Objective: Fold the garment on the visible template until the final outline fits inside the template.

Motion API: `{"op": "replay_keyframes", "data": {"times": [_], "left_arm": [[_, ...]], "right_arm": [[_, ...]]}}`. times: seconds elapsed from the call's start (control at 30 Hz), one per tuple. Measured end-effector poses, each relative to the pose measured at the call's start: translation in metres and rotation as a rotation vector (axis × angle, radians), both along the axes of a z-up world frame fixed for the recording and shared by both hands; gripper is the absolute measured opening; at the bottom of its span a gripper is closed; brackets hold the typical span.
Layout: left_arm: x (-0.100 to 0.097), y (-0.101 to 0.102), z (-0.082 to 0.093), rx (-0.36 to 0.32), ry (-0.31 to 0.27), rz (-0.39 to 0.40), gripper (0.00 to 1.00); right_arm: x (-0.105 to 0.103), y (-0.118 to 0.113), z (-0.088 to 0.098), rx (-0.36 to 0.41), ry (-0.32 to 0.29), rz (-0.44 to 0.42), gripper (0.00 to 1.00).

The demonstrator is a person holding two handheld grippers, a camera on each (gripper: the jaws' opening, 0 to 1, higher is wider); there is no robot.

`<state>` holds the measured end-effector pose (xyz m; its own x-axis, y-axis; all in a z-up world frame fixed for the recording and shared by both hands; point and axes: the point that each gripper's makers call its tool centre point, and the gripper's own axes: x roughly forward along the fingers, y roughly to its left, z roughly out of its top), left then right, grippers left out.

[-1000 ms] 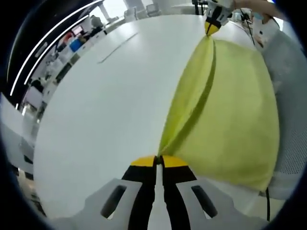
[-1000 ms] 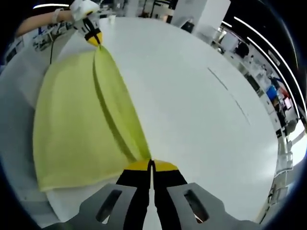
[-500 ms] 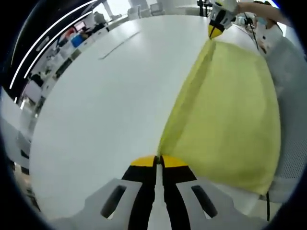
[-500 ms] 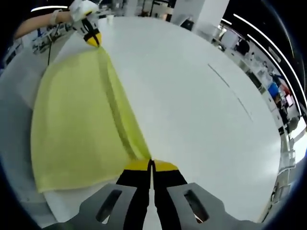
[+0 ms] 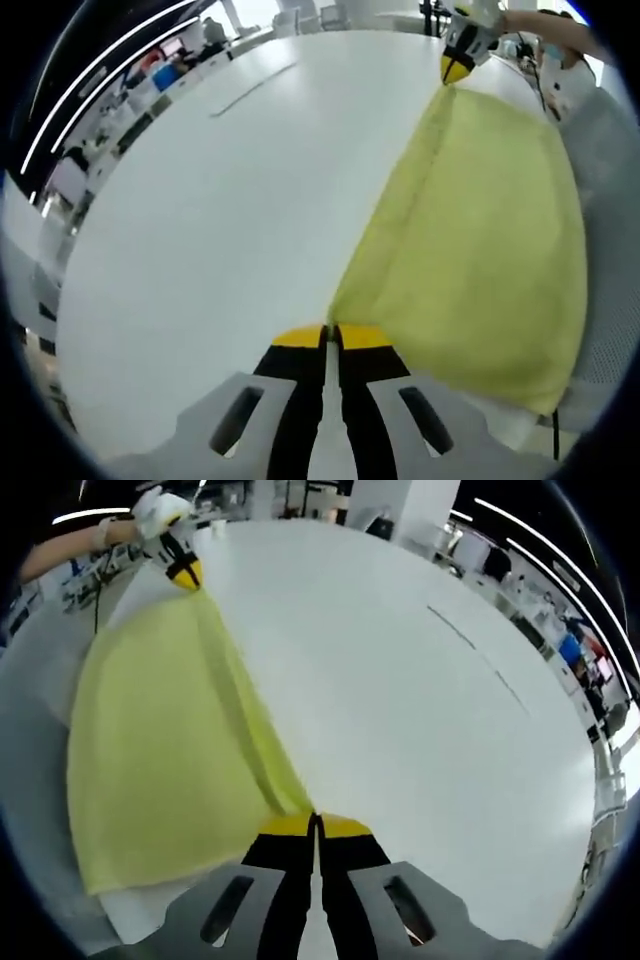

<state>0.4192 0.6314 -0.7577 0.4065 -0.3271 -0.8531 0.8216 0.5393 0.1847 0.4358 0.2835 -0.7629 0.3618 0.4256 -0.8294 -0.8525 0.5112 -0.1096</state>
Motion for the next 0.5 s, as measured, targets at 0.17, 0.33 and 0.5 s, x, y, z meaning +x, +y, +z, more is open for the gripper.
{"op": "replay_keyframes", "data": {"times": [0.17,0.33,0.5], "left_arm": [[-0.0001,0.0004,-0.0003,-0.002,0.001,0.005,0.00],[-0.0003,0.0008,-0.0005,-0.012,0.005,0.019,0.00],[-0.0001,0.0008,-0.0008,-0.010,0.006,0.019,0.01]], "right_arm": [[0.0018,-0.0015,0.0004,0.044,0.016,-0.049,0.02],[0.0039,-0.0017,0.0024,0.088,0.015,-0.105,0.02],[0.0069,-0.0067,0.0018,0.083,0.009,-0.127,0.02]]}}
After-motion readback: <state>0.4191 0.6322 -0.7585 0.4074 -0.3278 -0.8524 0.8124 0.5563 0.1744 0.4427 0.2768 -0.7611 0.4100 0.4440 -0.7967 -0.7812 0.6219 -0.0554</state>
